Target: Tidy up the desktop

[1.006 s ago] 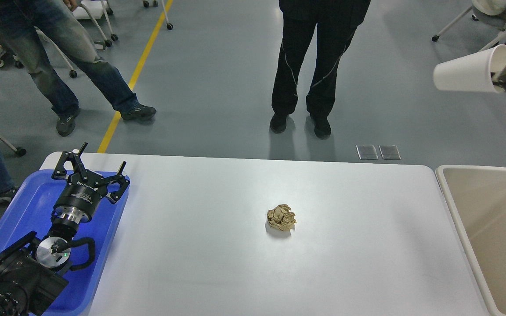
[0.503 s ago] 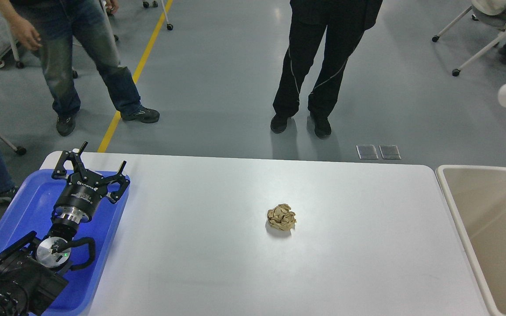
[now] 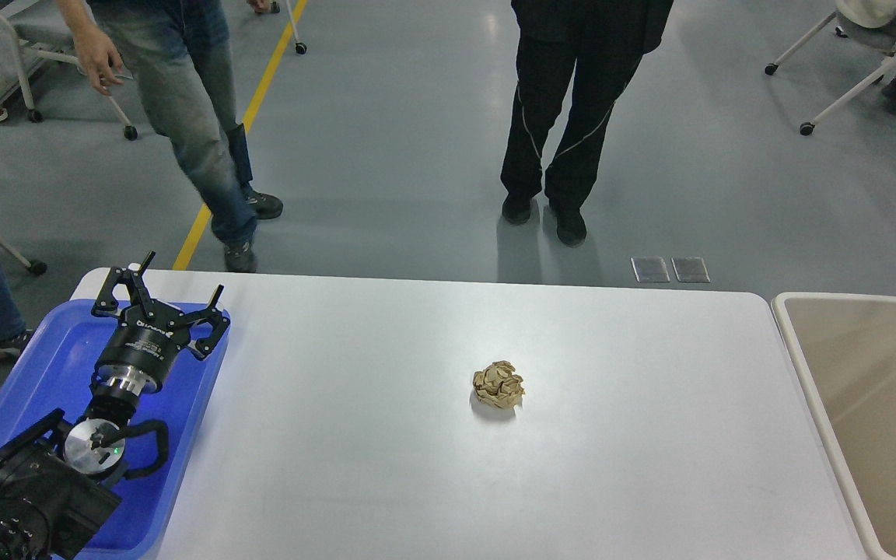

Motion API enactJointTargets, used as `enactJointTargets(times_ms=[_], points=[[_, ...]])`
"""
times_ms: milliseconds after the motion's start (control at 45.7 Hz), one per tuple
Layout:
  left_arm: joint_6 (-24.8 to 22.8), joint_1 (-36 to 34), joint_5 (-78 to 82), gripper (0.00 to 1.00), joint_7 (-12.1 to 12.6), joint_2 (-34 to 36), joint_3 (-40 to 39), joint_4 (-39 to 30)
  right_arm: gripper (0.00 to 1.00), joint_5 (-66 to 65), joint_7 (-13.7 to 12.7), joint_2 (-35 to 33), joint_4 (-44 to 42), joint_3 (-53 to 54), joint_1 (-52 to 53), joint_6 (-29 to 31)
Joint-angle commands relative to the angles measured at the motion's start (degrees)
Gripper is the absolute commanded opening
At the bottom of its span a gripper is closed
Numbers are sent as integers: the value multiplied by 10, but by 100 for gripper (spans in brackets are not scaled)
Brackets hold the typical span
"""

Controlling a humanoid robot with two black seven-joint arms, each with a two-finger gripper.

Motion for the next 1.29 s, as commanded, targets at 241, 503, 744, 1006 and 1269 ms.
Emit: enactJointTargets(times_ms=[241,503,744,1006,1269], points=[[0,0,0,100,0,0,0,0,0,84,-64,78,-18,12,-126,-158],[0,0,0,100,0,0,0,0,0,98,-66,120,-20,38,-180,-172],[0,0,0,100,0,0,0,0,0,99,-67,163,-28,42,-207,-178],[0,0,0,100,0,0,0,0,0,100,-67,180,-28,51,-216,-177],[0,0,0,100,0,0,0,0,0,100,-67,183,-27,51,-216,-176]])
